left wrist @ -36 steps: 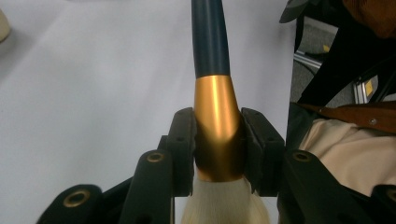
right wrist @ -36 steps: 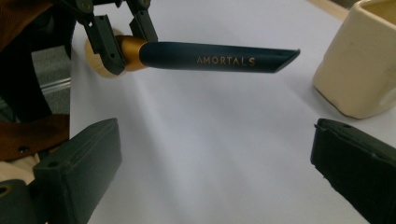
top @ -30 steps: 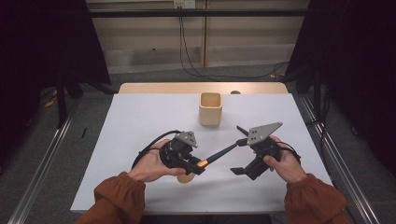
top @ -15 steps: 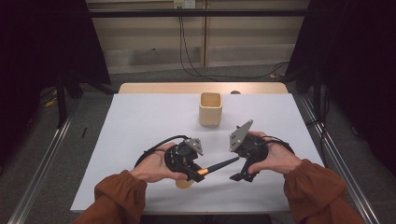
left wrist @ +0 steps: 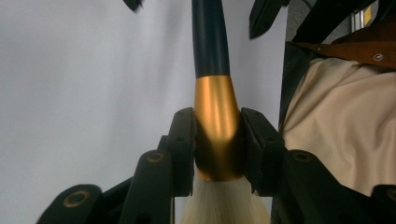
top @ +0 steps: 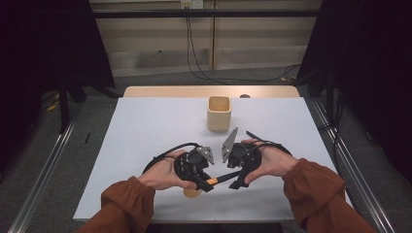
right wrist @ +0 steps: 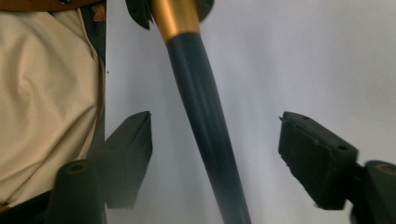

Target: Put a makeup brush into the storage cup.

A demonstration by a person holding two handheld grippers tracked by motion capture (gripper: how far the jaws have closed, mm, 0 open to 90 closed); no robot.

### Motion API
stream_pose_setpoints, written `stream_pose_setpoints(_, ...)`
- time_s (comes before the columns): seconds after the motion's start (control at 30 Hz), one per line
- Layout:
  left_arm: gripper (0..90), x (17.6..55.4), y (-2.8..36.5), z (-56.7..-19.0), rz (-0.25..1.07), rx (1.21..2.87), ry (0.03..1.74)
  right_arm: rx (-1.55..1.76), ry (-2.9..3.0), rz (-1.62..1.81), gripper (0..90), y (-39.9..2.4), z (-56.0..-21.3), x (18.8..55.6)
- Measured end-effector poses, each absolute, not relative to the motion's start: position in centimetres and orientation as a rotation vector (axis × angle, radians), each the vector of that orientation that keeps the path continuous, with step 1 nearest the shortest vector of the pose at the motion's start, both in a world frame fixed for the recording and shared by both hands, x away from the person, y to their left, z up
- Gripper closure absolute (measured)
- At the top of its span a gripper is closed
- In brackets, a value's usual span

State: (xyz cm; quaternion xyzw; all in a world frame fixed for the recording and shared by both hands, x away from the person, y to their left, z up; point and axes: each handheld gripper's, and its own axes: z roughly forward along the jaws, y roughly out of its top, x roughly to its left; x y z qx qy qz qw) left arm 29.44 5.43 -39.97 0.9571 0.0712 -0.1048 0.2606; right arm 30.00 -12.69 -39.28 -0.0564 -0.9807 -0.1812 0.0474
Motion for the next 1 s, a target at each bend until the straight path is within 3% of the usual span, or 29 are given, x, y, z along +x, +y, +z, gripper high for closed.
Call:
stream_pose_setpoints(0.07, 66.8, 29.5, 5.4, -40.0, -0.288, 2.593, 0.187, -0.124, -2.991, -0.564, 39.7, -12.2, -39.4, 30.0)
stream_pose_setpoints(0.1, 66.8, 29.5, 5.4, -40.0, -0.282, 2.587, 0.195, -0.11, -2.977, -0.563, 46.7, -11.8, -39.5, 30.0)
stream_pose_setpoints(0.33, 66.8, 29.5, 5.4, -40.0, -0.286, 2.573, 0.201, -0.072, -2.953, -0.602, 56.0, -11.1, -39.8, 30.0)
stream_pose_setpoints(0.53, 66.7, 29.6, 5.6, -39.9, -0.301, 2.562, 0.197, -0.045, -2.929, -0.666, 69.5, -10.8, -40.0, 29.9)
stream_pose_setpoints(1.0, 66.5, 29.8, 5.9, -40.1, -0.28, 2.534, 0.183, -0.025, -2.919, -0.681, 75.0, -11.1, -40.3, 29.9)
